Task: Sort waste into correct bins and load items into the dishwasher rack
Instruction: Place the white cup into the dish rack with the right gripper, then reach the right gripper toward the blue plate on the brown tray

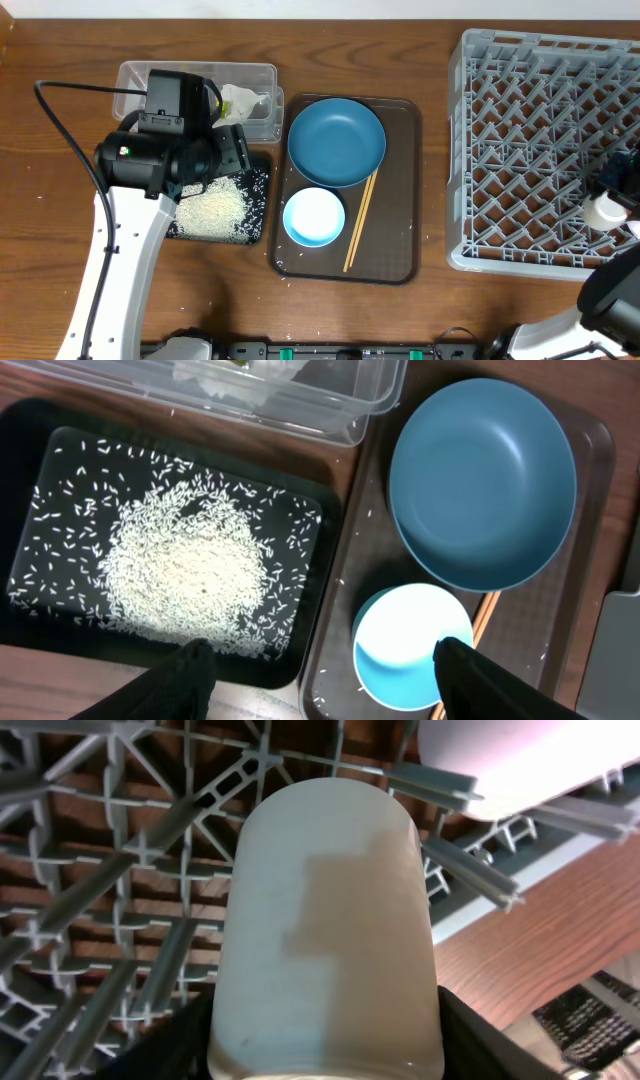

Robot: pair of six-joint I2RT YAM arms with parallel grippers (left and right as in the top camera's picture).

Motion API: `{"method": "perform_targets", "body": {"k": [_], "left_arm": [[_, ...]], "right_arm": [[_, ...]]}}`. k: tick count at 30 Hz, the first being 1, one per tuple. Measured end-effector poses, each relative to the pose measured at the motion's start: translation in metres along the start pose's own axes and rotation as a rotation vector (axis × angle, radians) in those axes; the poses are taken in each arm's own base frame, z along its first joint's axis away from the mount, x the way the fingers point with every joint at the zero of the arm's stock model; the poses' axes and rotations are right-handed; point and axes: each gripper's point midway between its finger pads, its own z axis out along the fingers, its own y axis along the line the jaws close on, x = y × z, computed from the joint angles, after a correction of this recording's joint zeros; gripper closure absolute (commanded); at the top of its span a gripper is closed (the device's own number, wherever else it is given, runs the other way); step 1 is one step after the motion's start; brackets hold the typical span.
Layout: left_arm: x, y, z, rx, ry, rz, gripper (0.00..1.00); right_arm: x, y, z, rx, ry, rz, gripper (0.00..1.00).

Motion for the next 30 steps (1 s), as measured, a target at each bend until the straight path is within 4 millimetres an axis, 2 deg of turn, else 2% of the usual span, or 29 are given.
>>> {"method": "perform_targets", "body": {"k": [3,7,11,14,17,19,21,24,30], "left_arm": [[0.003,0.001,0.000,-0.005,0.012,-0.001,0.24],[0.004,0.002,0.000,-0.006,0.018,-0.002,0.20],[0.009,0.002,0.000,-0.011,0.036,0.009,0.20],[0.012,-0.004,0.001,-0.004,0.043,0.032,0.20],[0.019,-0.012,0.003,0.007,0.057,0.065,0.20],[0.025,-0.017,0.005,0.012,0.072,0.086,0.20],[0.032,-0.021,0.010,0.014,0.091,0.107,0.20],[0.042,-0.024,0.018,0.008,0.128,0.126,0.20],[0.048,-0.022,0.030,-0.012,0.176,0.127,0.20]], "right_arm": [[0.000,0.001,0.002,-0.001,0.008,0.000,0.24],[0.001,0.005,0.002,-0.027,0.014,0.000,0.24],[0.007,0.015,-0.001,-0.089,0.041,-0.005,0.25],[0.006,0.028,-0.012,-0.173,0.016,-0.020,0.25],[0.006,0.044,-0.035,-0.267,-0.050,-0.057,0.25],[0.009,0.061,-0.056,-0.339,-0.113,-0.116,0.25],[0.015,0.087,-0.081,-0.415,-0.179,-0.208,0.25],[0.031,0.137,-0.111,-0.516,-0.260,-0.381,0.25],[0.060,0.235,-0.133,-0.625,-0.352,-0.662,0.32]]}}
